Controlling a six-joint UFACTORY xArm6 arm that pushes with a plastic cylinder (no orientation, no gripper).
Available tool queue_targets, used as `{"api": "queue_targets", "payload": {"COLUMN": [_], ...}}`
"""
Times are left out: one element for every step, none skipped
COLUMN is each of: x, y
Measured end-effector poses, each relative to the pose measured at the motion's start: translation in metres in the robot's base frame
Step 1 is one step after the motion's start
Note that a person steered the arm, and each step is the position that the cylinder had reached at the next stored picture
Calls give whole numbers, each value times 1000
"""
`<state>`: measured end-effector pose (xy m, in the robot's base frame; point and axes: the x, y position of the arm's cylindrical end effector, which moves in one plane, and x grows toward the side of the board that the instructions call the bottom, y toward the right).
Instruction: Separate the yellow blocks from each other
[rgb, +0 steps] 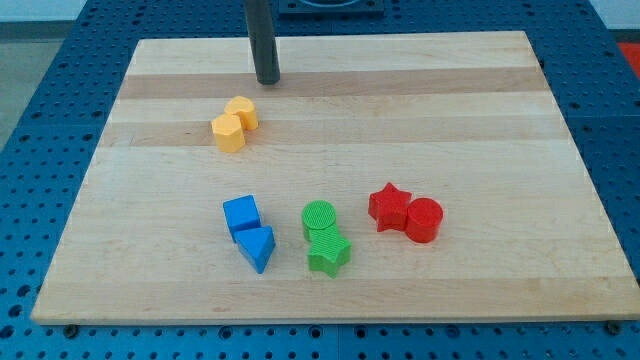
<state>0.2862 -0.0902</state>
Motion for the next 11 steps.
{"api": "queue_targets", "payload": {"x": [24,51,72,99,125,150,174,196,203,158,102], "y": [-2,-15,-28,-39,-52,-66,-80,-94,-73,-32,-24]}}
